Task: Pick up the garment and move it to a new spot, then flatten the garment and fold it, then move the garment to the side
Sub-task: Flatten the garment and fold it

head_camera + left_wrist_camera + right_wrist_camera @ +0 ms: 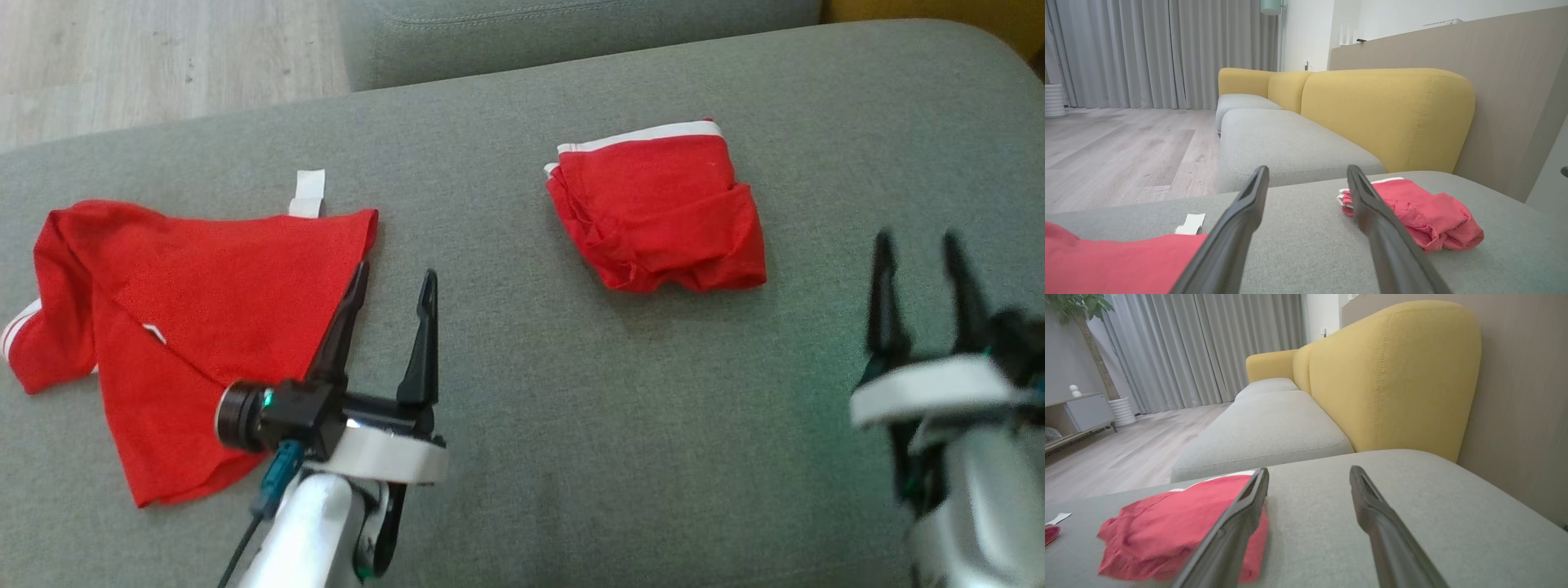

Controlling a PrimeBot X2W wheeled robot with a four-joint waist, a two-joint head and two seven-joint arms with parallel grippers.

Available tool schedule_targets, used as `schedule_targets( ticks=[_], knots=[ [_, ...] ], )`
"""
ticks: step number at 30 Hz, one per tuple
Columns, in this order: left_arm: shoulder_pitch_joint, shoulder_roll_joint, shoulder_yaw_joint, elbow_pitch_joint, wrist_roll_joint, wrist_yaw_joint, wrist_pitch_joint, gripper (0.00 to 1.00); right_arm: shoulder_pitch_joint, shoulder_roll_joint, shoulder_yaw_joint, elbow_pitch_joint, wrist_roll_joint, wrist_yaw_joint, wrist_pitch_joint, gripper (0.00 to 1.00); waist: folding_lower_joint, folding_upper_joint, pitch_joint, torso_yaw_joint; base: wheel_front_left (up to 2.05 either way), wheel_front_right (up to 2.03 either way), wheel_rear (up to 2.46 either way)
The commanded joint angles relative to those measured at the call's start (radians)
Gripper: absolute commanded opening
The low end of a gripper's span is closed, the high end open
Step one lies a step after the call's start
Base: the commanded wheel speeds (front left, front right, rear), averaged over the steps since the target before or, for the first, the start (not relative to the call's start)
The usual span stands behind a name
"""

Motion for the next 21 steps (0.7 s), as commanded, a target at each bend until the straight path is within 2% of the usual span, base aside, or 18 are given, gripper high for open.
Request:
schedule_targets(
  ticks=[1,6,12,13,14,21],
  knots=[
    [-0.005,0.004,0.044,-0.033,-0.008,0.005,-0.005,1.00,0.038,0.036,0.000,-0.091,-0.037,-0.001,-0.011,1.00,0.0001,0.0000,0.002,-0.005,0.00,0.00,0.00],
    [0.020,0.003,0.046,-0.034,-0.003,0.002,-0.005,1.00,0.110,0.070,-0.016,-0.152,-0.057,-0.001,-0.011,1.00,0.0001,0.0000,0.005,-0.007,0.00,0.00,0.00],
    [0.003,0.003,0.037,-0.041,-0.002,-0.002,-0.005,1.00,0.095,0.074,-0.017,-0.161,-0.056,-0.001,-0.010,1.00,0.0001,0.0000,0.032,0.014,0.00,0.00,0.00],
    [-0.003,0.003,0.034,-0.044,0.000,-0.003,-0.005,1.00,0.085,0.074,-0.014,-0.158,-0.055,-0.001,-0.007,0.76,0.0001,0.0000,0.041,0.020,0.00,0.00,0.00],
    [-0.010,0.003,0.031,-0.046,0.001,-0.004,-0.005,1.00,0.072,0.074,-0.013,-0.156,-0.054,-0.001,-0.004,0.00,0.0001,0.0000,0.053,0.027,0.00,0.00,0.00],
    [-0.056,0.003,0.013,-0.059,0.007,-0.006,-0.005,1.00,-0.069,0.072,-0.019,-0.105,-0.078,-0.001,0.048,0.00,0.0001,0.0000,0.147,0.088,0.00,0.00,0.00]
  ],
)
